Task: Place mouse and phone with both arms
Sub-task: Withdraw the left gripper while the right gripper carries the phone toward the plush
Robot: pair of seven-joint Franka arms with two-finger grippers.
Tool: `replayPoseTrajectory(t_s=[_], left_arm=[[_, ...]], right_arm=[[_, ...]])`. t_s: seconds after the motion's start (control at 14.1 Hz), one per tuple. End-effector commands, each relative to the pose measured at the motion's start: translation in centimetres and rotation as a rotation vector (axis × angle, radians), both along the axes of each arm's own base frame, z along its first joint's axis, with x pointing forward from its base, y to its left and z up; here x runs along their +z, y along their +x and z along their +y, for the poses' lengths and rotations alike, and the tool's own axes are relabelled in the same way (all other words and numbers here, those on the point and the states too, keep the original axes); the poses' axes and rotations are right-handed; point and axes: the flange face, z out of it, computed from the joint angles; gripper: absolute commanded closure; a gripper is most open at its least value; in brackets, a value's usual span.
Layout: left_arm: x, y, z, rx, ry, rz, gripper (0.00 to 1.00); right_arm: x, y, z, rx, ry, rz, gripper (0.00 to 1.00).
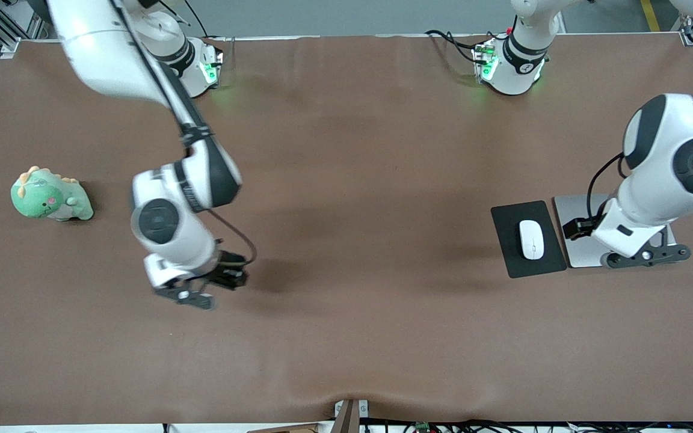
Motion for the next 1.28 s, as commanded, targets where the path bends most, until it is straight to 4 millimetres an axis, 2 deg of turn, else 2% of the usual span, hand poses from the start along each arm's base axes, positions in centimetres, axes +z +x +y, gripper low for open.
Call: replayPoseTrajectory(t_s=[0.0, 0.14, 0.28, 0.36, 0.5, 0.64, 0.92, 1.07, 1.21], left_arm=[[4.1, 0.0, 0.8, 0.008, -0.048, 0.047, 0.0], [6.9, -0.5, 0.9, 0.005, -0.088, 0.054, 0.0], [9.2, -1.4, 0.5, -0.003, -0.11, 0.026, 0.0], [10.1, -1.7, 0.4, -0.002, -0.109, 0.012, 0.0], [11.3, -2.2, 0.3, -0.006, -0.098, -0.009, 0.0], [12.6, -2.7, 1.8, -0.002, -0.087, -0.024, 0.0], [15.5, -4.0, 1.3, -0.064, -0.067, -0.064, 0.0], [16.6, -4.6, 0.8, -0.073, -0.089, -0.079, 0.0], [17.9, -5.4, 0.5, -0.071, -0.099, -0.097, 0.0]], right_arm=[[2.8, 0.0, -5.3, 0.004, 0.039, 0.015, 1.0], [4.4, -0.2, -11.2, 0.042, 0.052, 0.062, 1.0], [5.1, -1.5, -15.0, 0.033, 0.066, 0.086, 1.0], [4.9, -2.4, -16.6, 0.054, 0.063, 0.101, 1.0], [4.1, -4.3, -18.6, 0.112, 0.063, 0.132, 1.0], [2.6, -5.9, -20.0, 0.147, 0.064, 0.169, 1.0], [1.4, -8.7, -23.5, 0.217, 0.063, 0.163, 1.0], [-0.6, -10.8, -25.8, 0.267, 0.058, 0.145, 1.0], [-2.8, -12.3, -27.1, 0.301, 0.055, 0.142, 1.0]])
